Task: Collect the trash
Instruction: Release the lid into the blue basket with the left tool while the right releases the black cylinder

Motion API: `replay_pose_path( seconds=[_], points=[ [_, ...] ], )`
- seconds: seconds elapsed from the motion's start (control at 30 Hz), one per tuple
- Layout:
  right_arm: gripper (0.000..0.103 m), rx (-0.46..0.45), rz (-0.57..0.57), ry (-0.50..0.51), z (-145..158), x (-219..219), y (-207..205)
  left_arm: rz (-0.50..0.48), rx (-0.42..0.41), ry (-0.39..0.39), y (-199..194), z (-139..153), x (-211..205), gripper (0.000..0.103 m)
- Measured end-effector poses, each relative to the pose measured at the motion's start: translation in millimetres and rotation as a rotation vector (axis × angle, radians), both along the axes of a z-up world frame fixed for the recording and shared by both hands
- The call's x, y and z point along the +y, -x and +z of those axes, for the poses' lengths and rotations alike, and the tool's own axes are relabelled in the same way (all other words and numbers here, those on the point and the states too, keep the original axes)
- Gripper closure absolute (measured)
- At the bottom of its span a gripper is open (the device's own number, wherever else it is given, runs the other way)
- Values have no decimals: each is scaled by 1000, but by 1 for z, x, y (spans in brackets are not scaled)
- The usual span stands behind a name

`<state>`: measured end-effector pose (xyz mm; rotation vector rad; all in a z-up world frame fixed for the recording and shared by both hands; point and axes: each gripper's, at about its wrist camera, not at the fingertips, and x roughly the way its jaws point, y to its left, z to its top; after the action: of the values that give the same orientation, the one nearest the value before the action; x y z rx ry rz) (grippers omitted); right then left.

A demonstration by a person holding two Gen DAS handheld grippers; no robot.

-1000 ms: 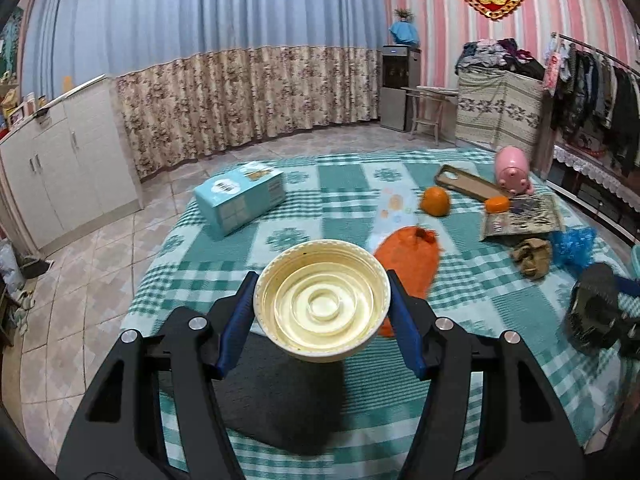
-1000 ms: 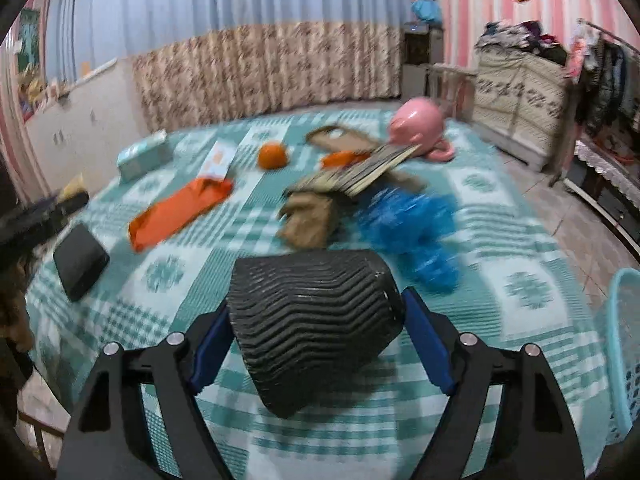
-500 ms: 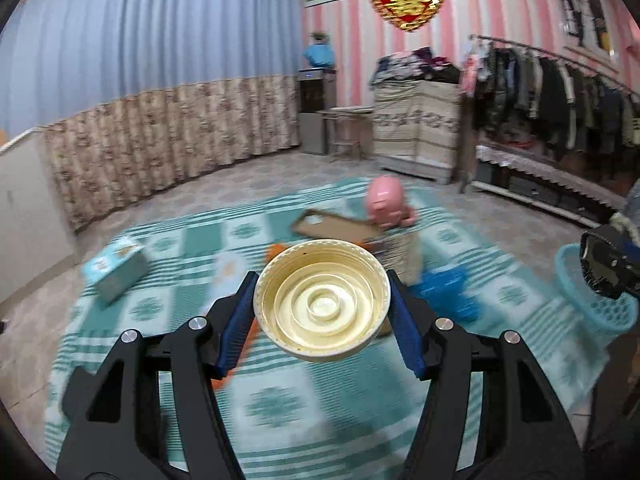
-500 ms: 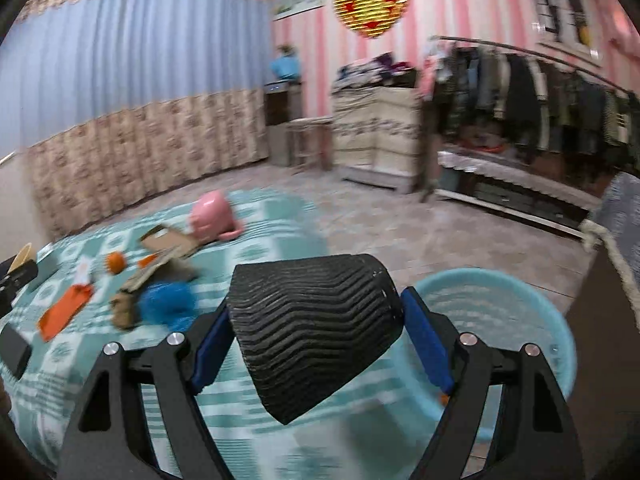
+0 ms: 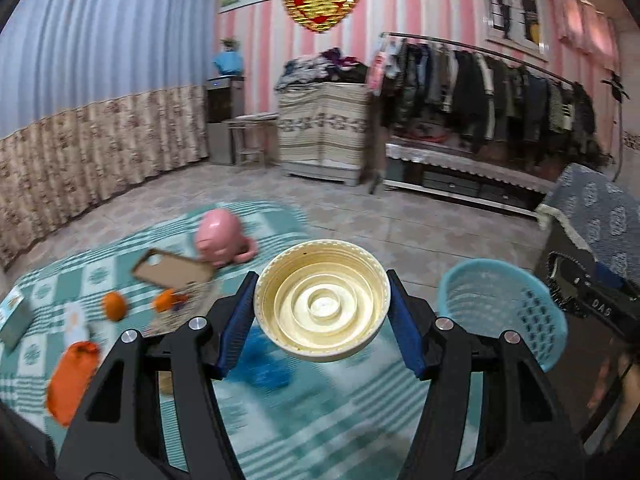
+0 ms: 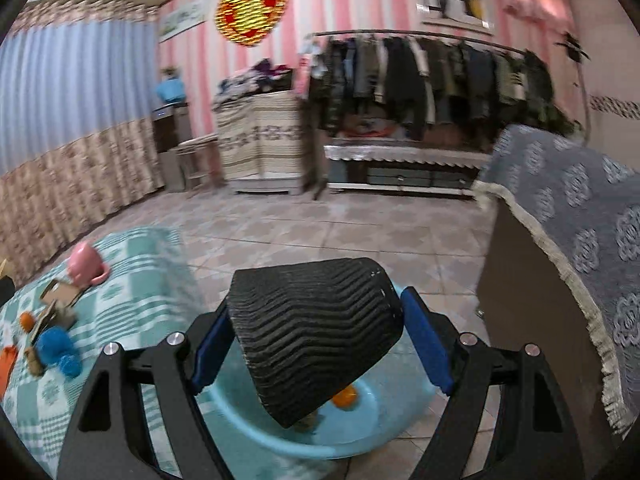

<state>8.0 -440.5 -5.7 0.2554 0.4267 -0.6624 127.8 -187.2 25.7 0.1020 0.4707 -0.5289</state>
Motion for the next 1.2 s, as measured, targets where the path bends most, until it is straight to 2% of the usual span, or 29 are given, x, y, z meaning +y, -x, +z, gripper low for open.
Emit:
replay_pose_path(
  seconds=[0.23, 0.37, 0.63, 0.97, 1.2],
  points=[
    [24, -8, -142, -45, -12, -41, 22, -132, 25, -27, 9, -11, -72, 42],
    [24, 10, -187, -42, -18, -53, 30, -185, 42, -50, 7, -22, -109, 42],
    [24, 10, -270, -128, -35, -80, 41, -268, 62, -99, 1, -41, -168, 42],
    [24, 34, -244, -163, -50, -85, 27, -292, 68, -177, -20, -71, -231, 42],
    [24, 51, -229, -183, -59, -85, 15, -280, 105, -204, -38, -89, -240, 42]
  ],
)
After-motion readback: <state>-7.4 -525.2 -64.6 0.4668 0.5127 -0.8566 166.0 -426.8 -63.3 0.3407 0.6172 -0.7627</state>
